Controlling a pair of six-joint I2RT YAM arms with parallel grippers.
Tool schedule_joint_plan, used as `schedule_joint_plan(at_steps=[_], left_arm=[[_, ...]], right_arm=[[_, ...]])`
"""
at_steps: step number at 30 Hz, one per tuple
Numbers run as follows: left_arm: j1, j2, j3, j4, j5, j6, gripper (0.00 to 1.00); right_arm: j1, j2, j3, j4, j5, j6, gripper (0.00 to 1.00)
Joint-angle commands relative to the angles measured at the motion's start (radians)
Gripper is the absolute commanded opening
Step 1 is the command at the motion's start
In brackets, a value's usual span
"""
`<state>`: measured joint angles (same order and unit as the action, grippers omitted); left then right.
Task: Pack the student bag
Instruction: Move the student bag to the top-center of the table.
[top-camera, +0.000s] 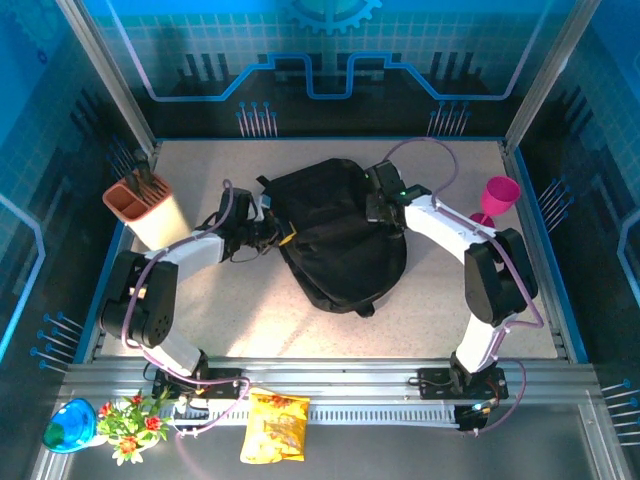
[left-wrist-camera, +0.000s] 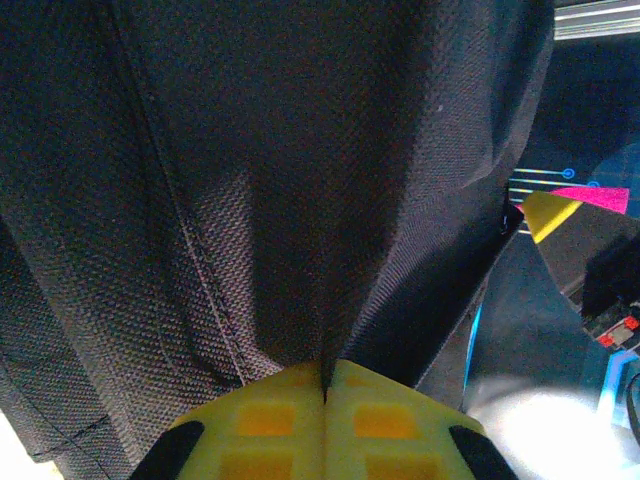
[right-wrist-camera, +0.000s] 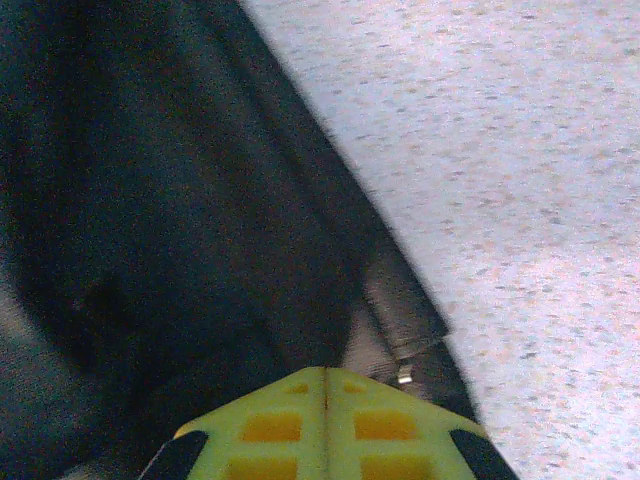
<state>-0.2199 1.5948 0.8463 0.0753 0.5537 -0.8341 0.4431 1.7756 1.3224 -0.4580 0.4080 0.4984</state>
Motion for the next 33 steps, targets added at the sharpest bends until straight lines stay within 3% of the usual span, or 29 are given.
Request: schedule_joint_plan(at_steps=[1,11,16,19,22,29,33], left_arm=[[0.013,-0.016,0.048,-0.044,-0.018,0.041,0.00],[0.011,0.181,0.371,-0.161,-0.100,0.191,0.00],[0.011,0.253,0.480,-0.233,-0.147,0.270,0.00],[0.011,0.253,0.492,-0.259,-0.164,0.308,0.06],[0.011,0.234,0.479,-0.264,-0.163,0.345,0.11],[-0.024,0.185,0.356,-0.197,-0.120,0.379,0.07],[-0.068,0.137,0.265,-0.188,-0.167,0.404,0.07]], right_arm=[[-0.018,-0.016,0.035,-0.023,0.061,0.025,0.00],[-0.028,-0.047,0.027,0.088,-0.153,-0.007,0.00],[-0.047,-0.107,-0.017,0.119,-0.218,-0.006,0.24],[-0.061,-0.126,-0.029,0.125,-0.318,-0.022,0.49],[-0.065,-0.124,-0.024,0.116,-0.373,-0.038,0.60],[-0.046,-0.052,0.038,0.077,-0.489,-0.057,0.62],[-0.017,-0.012,0.086,0.021,-0.407,-0.069,0.62]])
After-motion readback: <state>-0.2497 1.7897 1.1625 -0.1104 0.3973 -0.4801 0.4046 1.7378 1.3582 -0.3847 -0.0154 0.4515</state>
